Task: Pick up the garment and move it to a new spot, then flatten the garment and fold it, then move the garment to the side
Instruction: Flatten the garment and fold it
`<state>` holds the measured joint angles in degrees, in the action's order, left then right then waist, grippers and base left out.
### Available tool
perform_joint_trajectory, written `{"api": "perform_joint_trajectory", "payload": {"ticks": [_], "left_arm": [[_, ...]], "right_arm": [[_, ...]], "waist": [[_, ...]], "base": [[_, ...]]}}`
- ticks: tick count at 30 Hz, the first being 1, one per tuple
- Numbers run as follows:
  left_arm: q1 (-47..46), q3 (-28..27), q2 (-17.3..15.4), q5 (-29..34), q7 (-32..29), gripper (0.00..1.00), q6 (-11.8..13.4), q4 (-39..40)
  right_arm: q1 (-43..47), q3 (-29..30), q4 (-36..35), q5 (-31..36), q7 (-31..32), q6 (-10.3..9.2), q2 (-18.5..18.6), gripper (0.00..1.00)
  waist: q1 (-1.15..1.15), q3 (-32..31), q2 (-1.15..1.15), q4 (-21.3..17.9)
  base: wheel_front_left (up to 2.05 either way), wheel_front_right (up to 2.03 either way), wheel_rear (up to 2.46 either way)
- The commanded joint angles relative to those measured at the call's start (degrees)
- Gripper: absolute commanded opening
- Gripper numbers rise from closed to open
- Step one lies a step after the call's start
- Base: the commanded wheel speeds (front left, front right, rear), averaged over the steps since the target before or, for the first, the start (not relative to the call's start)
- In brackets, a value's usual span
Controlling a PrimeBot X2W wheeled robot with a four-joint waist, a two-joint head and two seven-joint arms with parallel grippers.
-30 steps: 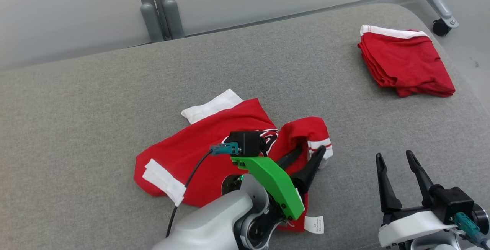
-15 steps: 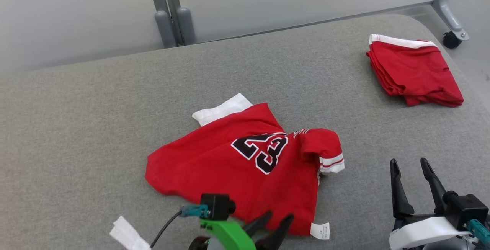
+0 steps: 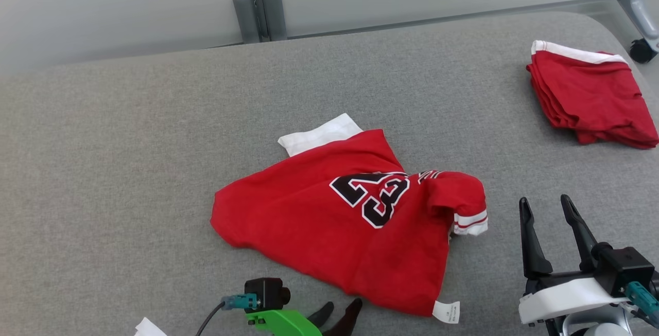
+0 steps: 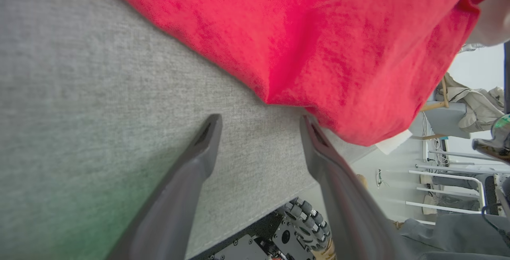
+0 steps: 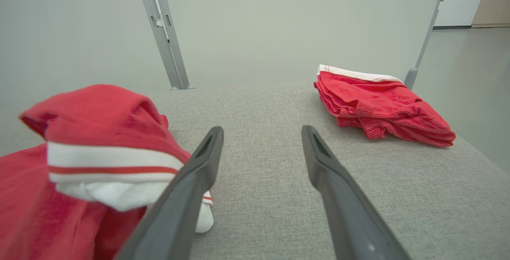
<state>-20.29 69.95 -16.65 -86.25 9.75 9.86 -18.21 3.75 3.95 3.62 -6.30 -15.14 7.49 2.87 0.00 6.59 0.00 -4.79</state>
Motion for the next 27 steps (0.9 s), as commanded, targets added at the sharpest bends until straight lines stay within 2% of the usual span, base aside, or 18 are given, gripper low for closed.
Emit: {"api": "perform_joint_trajectory", "payload": {"ticks": [1,6,10,12,13,14,15,16,17,24,27], "left_arm": [[0.0,0.0,0.7,-0.7,-0.5,1.0,-0.9,-1.8],[-1.7,1.0,4.4,0.5,-1.8,1.0,-6.8,-8.1],[-3.1,0.0,8.3,0.7,0.4,1.0,-11.7,-11.7],[-3.9,-1.3,9.6,0.2,1.6,1.0,-13.2,-13.7],[-4.3,-2.0,10.2,-0.1,2.1,0.95,-13.8,-14.8],[-4.6,-2.8,10.8,-0.4,2.6,0.75,-14.0,-15.9],[-5.2,-3.6,11.3,-0.5,3.3,0.42,-14.2,-17.5],[-5.6,-4.2,11.6,-0.6,3.6,0.03,-14.4,-18.6],[-5.9,-4.7,11.9,-0.6,3.9,0.0,-14.5,-20.1],[-7.9,-3.2,12.6,2.2,4.6,0.0,-15.3,-24.3],[-6.9,-2.9,9.4,2.6,4.2,0.0,-15.6,-21.6]], "right_arm": [[-0.8,0.1,-0.2,0.4,0.0,0.0,0.1,1.0],[-0.8,0.3,0.2,0.4,0.0,0.0,0.1,1.0],[-1.0,0.4,0.2,0.0,0.0,0.0,0.1,1.0],[-1.2,0.4,0.1,0.0,0.0,0.0,0.1,1.0],[-1.3,0.5,0.1,0.0,0.0,0.0,0.1,1.0],[-1.3,0.5,0.1,0.0,0.0,0.0,0.1,1.0],[-1.4,0.5,0.2,0.0,0.0,0.0,0.1,1.0],[-1.5,0.5,0.2,0.1,0.0,0.0,0.1,1.0],[-1.6,0.5,0.2,0.2,0.0,0.0,0.1,1.0],[-1.0,0.8,0.4,0.4,0.0,0.0,0.1,1.0],[0.3,1.6,0.5,0.1,0.0,0.0,0.1,1.0]], "waist": [[0.0,1.8,0.0,-0.8],[0.0,3.6,0.0,-2.1],[0.0,4.3,0.0,-3.1],[0.0,4.5,0.0,-3.3],[0.0,4.6,0.0,-3.4],[0.0,4.6,0.0,-3.5],[0.0,4.7,0.0,-3.6],[0.0,4.7,0.0,-3.6],[0.0,4.7,0.0,-3.6],[0.0,3.6,0.0,-2.9],[0.0,2.2,0.0,-1.7]], "base": [[0.0,0.0,0.0],[0.0,0.0,0.0],[0.0,0.0,0.0],[0.0,0.0,0.0],[0.0,0.0,0.0],[0.0,0.0,0.0],[0.0,0.0,0.0],[0.0,0.0,0.0],[0.0,0.0,0.0],[0.0,0.0,0.0],[0.0,0.0,0.0]]}}
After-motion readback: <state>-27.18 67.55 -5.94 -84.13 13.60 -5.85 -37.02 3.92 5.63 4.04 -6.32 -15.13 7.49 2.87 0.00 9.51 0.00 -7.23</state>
